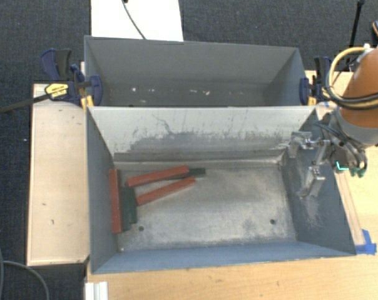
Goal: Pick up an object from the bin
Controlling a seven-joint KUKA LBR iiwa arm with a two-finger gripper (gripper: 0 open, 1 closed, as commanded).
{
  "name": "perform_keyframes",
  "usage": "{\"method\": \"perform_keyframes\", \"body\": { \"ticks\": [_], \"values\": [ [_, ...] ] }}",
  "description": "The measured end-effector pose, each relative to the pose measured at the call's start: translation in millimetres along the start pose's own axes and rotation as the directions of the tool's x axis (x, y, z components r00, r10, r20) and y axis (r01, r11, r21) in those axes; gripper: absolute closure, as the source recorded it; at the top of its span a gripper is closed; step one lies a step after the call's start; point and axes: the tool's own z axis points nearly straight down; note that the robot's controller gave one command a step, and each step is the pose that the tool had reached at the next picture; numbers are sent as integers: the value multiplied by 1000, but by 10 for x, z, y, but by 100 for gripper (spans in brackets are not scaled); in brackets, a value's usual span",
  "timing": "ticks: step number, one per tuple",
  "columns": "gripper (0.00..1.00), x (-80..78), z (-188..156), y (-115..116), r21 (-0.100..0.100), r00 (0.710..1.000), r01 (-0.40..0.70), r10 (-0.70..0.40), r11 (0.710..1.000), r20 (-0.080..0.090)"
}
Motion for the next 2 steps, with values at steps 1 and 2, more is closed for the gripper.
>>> {"method": "perform_keyframes", "body": {
  "ticks": [1, 2],
  "values": [
    [0, -223, 294, 538, -2, 1000, 28, -28, 1000, 5],
    [0, -207, 379, 1642, -3, 998, 69, -69, 998, 3]
  ]
}}
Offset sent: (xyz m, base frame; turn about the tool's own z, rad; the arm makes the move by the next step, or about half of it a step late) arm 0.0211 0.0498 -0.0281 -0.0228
